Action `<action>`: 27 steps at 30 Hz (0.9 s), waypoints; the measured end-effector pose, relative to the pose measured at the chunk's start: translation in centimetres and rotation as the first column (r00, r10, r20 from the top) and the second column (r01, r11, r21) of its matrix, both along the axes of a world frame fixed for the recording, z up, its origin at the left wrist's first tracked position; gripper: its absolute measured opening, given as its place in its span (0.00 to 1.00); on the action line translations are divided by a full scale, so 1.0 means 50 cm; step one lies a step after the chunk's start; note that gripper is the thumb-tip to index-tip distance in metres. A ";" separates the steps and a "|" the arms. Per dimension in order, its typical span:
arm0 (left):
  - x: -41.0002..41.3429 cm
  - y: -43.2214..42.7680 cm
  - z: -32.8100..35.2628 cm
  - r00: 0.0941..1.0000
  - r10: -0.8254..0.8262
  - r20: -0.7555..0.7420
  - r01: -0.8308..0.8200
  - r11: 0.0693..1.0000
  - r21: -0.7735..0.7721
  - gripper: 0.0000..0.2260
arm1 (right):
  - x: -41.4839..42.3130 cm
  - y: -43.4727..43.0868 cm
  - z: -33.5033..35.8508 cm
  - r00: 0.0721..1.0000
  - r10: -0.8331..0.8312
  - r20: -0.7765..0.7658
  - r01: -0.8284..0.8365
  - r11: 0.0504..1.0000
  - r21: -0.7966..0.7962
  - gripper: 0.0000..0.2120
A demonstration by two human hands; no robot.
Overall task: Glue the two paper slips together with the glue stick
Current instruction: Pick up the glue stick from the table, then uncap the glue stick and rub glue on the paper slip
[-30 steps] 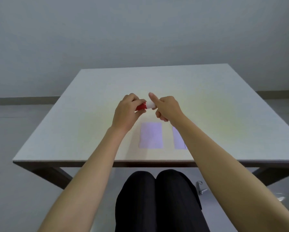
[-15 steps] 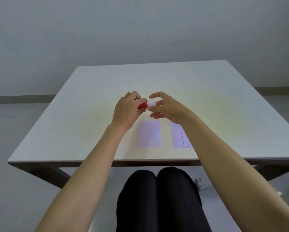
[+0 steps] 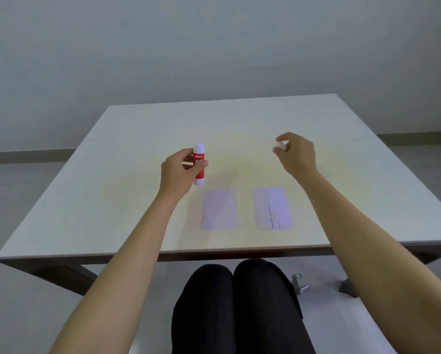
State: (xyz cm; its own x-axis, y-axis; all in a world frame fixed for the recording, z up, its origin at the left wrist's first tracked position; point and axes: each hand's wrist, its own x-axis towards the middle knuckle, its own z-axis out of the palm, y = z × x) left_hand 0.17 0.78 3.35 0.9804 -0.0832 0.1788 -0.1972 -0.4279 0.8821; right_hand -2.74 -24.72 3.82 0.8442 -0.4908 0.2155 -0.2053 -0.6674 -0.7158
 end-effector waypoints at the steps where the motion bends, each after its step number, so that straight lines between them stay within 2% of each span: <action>1: -0.003 -0.002 0.000 0.998 -0.001 -0.057 -0.005 0.994 -0.110 0.06 | -0.004 -0.017 -0.014 0.998 -0.012 -0.062 0.006 0.996 -0.092 0.13; 3: -0.007 -0.008 -0.003 0.992 -0.017 -0.124 -0.017 0.964 -0.266 0.08 | -0.015 -0.036 -0.043 0.988 -0.008 -0.151 -0.025 0.976 -0.218 0.16; 5: -0.012 -0.014 -0.004 0.987 -0.035 -0.156 -0.023 0.935 -0.355 0.08 | -0.023 -0.042 -0.065 0.985 -0.002 -0.173 -0.051 0.952 -0.301 0.14; 8: -0.022 -0.023 -0.001 0.981 -0.069 -0.181 -0.022 0.887 -0.460 0.03 | -0.028 -0.045 -0.074 0.977 0.002 -0.214 -0.093 0.905 -0.415 0.14; 11: -0.028 -0.033 0.001 0.979 -0.077 -0.190 -0.043 0.829 -0.557 0.05 | -0.036 -0.038 -0.061 0.953 -0.040 -0.300 -0.134 0.833 -0.537 0.25; 13: -0.031 -0.043 0.004 0.979 -0.068 -0.193 -0.066 0.788 -0.612 0.05 | -0.041 -0.013 -0.045 0.977 -0.015 -0.215 -0.100 0.851 -0.515 0.30; 14: -0.033 -0.050 0.006 0.978 -0.068 -0.199 -0.077 0.765 -0.639 0.05 | -0.044 0.010 -0.033 0.990 0.057 -0.129 -0.105 0.912 -0.396 0.30; 15: -0.035 -0.059 0.009 0.976 -0.071 -0.207 -0.089 0.736 -0.671 0.06 | -0.047 0.038 -0.019 0.986 0.160 -0.045 -0.166 0.970 -0.177 0.29; 16: -0.038 -0.069 0.013 0.974 -0.073 -0.216 -0.105 0.699 -0.708 0.06 | -0.051 0.069 -0.005 0.963 0.268 0.027 -0.269 0.958 0.100 0.26; 17: -0.041 -0.080 0.016 0.971 -0.070 -0.229 -0.128 0.655 -0.744 0.06 | -0.055 0.099 0.002 0.926 0.370 0.080 -0.374 0.860 0.347 0.23; 18: -0.045 -0.090 0.020 0.968 -0.063 -0.244 -0.157 0.609 -0.777 0.06 | -0.058 0.124 0.002 0.887 0.444 0.128 -0.444 0.744 0.500 0.19; 19: -0.048 -0.097 0.022 0.964 -0.057 -0.258 -0.181 0.567 -0.803 0.05 | -0.059 0.144 0.000 0.862 0.475 0.177 -0.482 0.660 0.576 0.16; 21: -0.054 -0.102 0.024 0.960 -0.062 -0.271 -0.203 0.511 -0.835 0.03 | -0.058 0.166 -0.004 0.859 0.433 0.274 -0.493 0.554 0.671 0.11; 23: -0.057 -0.099 0.021 0.962 -0.074 -0.264 -0.191 0.509 -0.840 0.03 | -0.056 0.172 -0.007 0.872 0.389 0.298 -0.463 0.459 0.758 0.08; 25: -0.061 -0.095 0.018 0.968 -0.093 -0.235 -0.148 0.547 -0.824 0.03 | -0.054 0.176 -0.007 0.904 0.381 0.194 -0.357 0.425 0.832 0.14; 27: -0.065 -0.095 0.014 0.973 -0.120 -0.198 -0.090 0.595 -0.799 0.04 | -0.053 0.184 -0.004 0.936 0.351 0.030 -0.200 0.457 0.867 0.20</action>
State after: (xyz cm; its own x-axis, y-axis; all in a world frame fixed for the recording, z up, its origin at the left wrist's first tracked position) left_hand -3.08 -3.96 4.04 0.9993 -0.0247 -0.0265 0.0350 0.4705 0.8817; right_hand -5.40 -15.54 3.64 0.9506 -0.1038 -0.2926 -0.2670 0.2079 -0.9410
